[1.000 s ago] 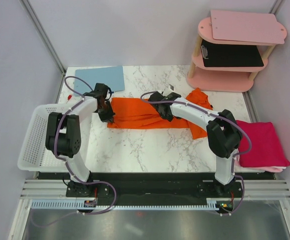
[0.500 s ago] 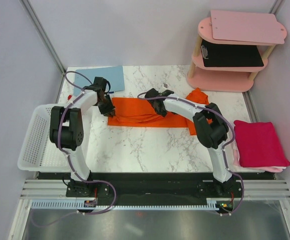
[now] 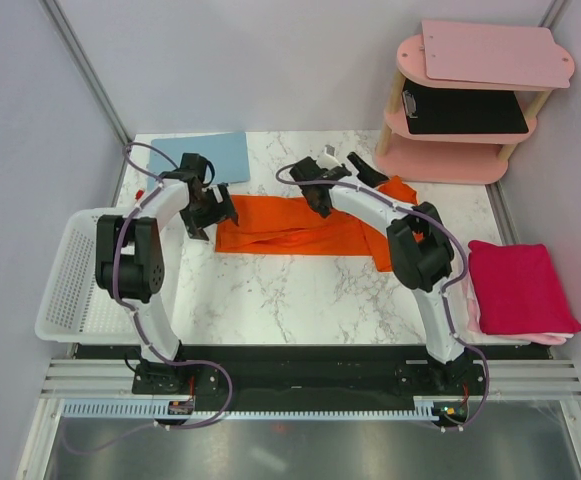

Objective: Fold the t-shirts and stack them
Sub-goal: Fold the other side of the tshirt into a rectangle

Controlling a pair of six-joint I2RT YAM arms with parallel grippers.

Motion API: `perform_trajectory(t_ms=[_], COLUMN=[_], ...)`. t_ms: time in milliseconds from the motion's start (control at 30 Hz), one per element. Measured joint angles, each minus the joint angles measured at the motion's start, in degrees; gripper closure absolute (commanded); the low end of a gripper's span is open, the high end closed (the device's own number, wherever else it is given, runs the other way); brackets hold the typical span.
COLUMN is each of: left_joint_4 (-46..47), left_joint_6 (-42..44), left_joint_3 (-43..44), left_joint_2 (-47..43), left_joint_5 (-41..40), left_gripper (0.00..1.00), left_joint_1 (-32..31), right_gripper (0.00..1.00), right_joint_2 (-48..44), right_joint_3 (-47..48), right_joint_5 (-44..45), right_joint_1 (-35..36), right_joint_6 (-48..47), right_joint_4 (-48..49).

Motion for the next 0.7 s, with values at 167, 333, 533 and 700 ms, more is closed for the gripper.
perform_trajectory(t_ms=[167, 333, 533, 700], left_joint_4=[-0.24, -0.20, 0.20, 0.74], left_joint_6=[0.09, 0.61, 0.68, 0.68], left_joint_3=[-0.98, -2.43, -5.16, -5.49], left_joint_2=[-4.39, -7.17, -7.17, -6.86], left_joint_5=[0.11, 0.28, 0.52, 1.18], left_gripper=[0.00, 0.00, 0.00, 0.00], left_joint_1=[0.00, -0.39, -1.73, -2.91], right_gripper=[0.03, 0.08, 0.19, 0.20], right_joint_2=[-5.68, -19.02, -28.52, -29.29], right_joint_3=[-4.46, -16.52, -31.08, -37.22], right_joint_5=[-12.20, -33.38, -53.42, -67.04], right_joint_1=[-3.58, -13.42, -22.97, -26.27], right_joint_6=[6.40, 13.64, 18.21, 18.93], right_joint_4=[1.16, 2.08, 5.44, 8.52])
